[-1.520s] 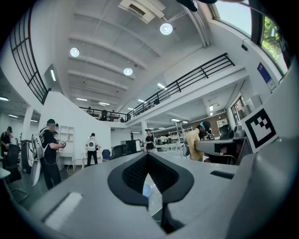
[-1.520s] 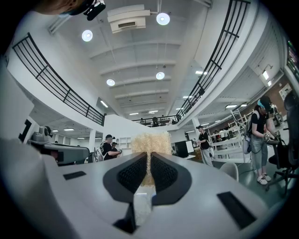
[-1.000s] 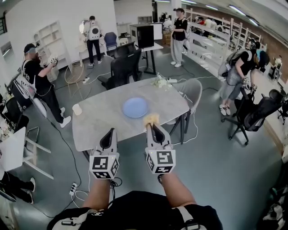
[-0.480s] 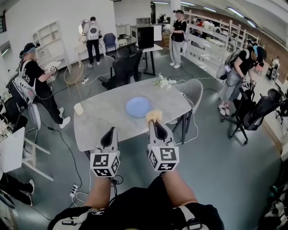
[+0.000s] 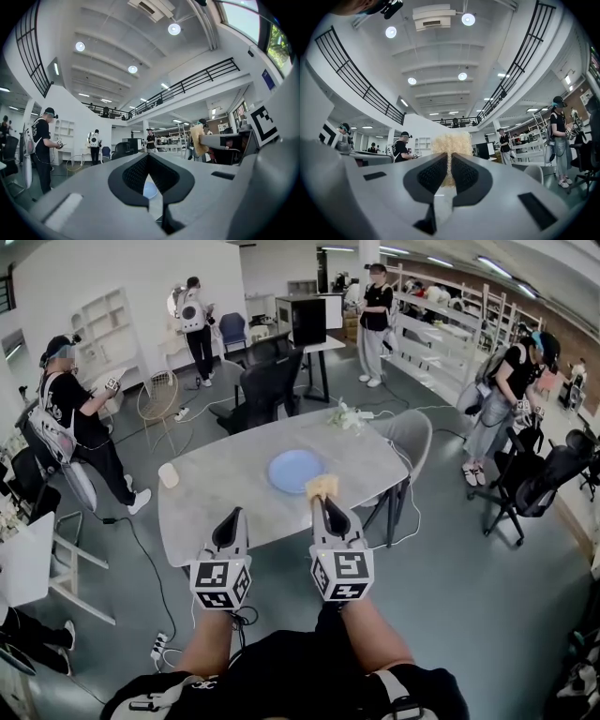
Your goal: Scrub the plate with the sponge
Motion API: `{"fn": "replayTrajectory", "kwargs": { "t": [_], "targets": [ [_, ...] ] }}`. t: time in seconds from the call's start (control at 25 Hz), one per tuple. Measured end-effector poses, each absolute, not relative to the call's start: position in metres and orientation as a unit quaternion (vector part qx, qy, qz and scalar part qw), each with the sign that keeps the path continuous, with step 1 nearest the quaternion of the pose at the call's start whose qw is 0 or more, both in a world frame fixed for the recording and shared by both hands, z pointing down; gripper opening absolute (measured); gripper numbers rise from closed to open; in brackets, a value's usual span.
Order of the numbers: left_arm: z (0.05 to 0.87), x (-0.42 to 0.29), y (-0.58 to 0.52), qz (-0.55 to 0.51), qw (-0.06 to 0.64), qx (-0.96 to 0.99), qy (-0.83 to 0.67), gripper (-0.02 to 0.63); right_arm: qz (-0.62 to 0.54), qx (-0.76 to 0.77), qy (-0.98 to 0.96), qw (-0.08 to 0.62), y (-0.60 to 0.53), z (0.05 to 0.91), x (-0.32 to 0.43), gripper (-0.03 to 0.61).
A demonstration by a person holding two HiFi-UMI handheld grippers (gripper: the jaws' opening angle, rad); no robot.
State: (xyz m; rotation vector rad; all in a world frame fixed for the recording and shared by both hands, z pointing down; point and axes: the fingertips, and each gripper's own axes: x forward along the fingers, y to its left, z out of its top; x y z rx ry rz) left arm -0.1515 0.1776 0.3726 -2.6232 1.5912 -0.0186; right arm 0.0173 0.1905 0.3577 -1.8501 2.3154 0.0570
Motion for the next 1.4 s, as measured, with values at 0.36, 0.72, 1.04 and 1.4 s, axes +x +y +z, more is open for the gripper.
{"fn": "replayTrajectory", "kwargs": {
  "t": [0.36, 0.72, 1.04, 1.4],
  "targets": [
    [0.383, -0.141, 0.106, -0.009, 0.037, -0.846, 0.531, -0.002, 0.019, -0.609, 0.788, 0.085, 0.109, 0.37, 0.027, 0.028],
    [0.398, -0.104, 0.016, -0.026, 0.03, -0.839, 0.542, -0.002, 0.0, -0.596, 0.799, 0.084, 0.011, 0.387, 0.061, 0.028],
    [0.409, -0.058, -0.079, -0.046, 0.017, -0.832, 0.553, -0.002, -0.034, -0.579, 0.811, 0.072, -0.091, 0.408, 0.102, 0.028],
    [0.413, -0.029, -0.175, -0.059, -0.003, -0.813, 0.58, -0.002, -0.047, -0.541, 0.838, 0.053, -0.196, 0.414, 0.122, 0.028]
  ]
}}
